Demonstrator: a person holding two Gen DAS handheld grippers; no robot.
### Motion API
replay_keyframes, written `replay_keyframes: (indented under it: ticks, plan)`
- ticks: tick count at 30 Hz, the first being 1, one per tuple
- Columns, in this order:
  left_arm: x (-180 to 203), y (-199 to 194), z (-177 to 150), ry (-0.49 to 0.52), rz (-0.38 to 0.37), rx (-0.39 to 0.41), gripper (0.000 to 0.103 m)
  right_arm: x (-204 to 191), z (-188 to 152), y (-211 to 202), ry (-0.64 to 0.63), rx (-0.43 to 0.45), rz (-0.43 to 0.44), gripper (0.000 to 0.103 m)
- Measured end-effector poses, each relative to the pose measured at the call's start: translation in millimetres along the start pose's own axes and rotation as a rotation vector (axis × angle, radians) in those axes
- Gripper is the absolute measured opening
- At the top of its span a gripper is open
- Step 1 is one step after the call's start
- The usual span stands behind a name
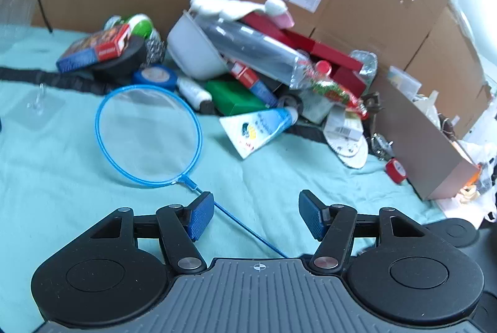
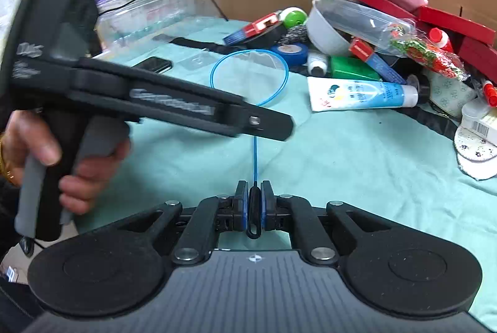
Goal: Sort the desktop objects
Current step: 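Lift the net by its handle with the right gripper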
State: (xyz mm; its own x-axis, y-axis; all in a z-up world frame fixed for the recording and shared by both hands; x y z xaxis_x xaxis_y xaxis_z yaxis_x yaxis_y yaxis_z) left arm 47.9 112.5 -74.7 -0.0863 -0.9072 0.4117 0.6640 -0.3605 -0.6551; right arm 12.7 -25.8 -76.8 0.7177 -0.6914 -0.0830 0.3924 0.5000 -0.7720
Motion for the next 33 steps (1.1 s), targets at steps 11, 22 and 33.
replay_keyframes:
  ticks: [11,22,33]
  plan:
    - [-13.9,-5.0,-0.2,-0.057,0.076,0.024,0.052,-5.8,3.1,3.8,-0.018,0.004,-0.015,0.028]
    - [-69.8,-11.4,33.7,-0.155,0.169,0.088,0.076,-6.8,-10.9,-13.8,-0.027,-0.025,-0.058,0.028]
    - [-55.3,12.9,42.5,-0.076,0.144,0.036,0.004,-1.3,-14.8,-17.1,0.001,-0.027,-0.083,0.007]
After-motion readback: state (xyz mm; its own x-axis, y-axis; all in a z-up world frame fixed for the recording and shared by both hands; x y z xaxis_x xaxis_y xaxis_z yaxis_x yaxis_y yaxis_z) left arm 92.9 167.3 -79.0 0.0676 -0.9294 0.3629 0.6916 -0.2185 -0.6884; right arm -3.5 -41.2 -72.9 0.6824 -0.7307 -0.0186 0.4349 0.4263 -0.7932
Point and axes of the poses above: each gripper's, at about its wrist camera, not at the fingertips, and y roughly the way its jaws point, x to its right, z to its top, the point moved 5 cm from there along y, roughly the way its jaws point, and after that the axes turned 8 degrees about -x, right-handed, at the moved point
